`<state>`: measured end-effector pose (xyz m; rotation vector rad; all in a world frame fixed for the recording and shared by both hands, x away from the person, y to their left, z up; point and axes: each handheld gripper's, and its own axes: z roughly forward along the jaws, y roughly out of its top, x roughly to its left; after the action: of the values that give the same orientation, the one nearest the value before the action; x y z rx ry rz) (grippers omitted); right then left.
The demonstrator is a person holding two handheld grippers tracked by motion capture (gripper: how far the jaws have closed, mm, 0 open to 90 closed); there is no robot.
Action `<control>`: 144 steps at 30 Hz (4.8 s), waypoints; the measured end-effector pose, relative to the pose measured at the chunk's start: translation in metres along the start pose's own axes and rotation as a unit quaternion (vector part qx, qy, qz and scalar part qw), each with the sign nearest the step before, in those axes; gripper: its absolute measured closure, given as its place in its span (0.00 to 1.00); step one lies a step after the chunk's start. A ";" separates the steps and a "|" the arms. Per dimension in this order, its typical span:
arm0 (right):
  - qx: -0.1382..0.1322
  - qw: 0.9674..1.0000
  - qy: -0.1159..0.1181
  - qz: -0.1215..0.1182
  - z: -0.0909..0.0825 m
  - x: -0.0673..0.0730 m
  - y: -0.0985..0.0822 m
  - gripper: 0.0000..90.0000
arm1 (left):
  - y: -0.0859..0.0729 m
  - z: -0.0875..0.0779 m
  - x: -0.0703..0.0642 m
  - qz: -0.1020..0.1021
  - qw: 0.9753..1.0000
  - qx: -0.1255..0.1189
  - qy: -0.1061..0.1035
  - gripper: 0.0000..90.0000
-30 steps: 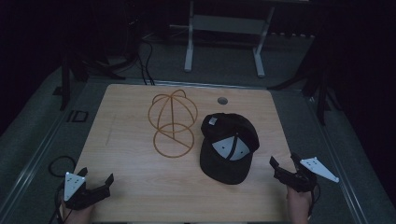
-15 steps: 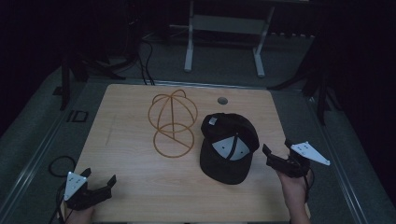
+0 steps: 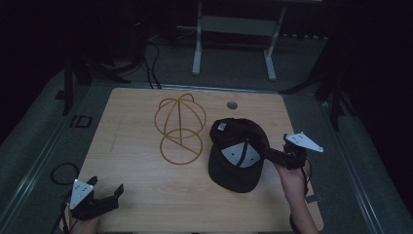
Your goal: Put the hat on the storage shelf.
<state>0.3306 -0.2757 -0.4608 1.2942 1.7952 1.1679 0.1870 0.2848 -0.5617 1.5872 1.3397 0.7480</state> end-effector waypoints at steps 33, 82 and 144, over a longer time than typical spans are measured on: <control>0.132 0.991 -0.005 0.000 0.067 0.023 0.001 0.95 | 0.001 0.000 -0.002 0.002 1.000 0.008 -0.003 0.03; -0.027 0.999 0.046 0.004 -0.049 0.014 0.049 0.99 | 0.028 0.014 -0.077 0.047 0.989 0.028 -0.134 0.03; -0.039 0.984 0.168 -0.048 -0.084 0.068 0.036 0.99 | 0.120 0.071 -0.193 0.041 0.963 0.006 -0.267 0.90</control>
<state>0.2506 -0.2317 -0.3929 0.9973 2.0008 1.4529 0.2552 0.0789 -0.4630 1.7050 0.8877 0.3169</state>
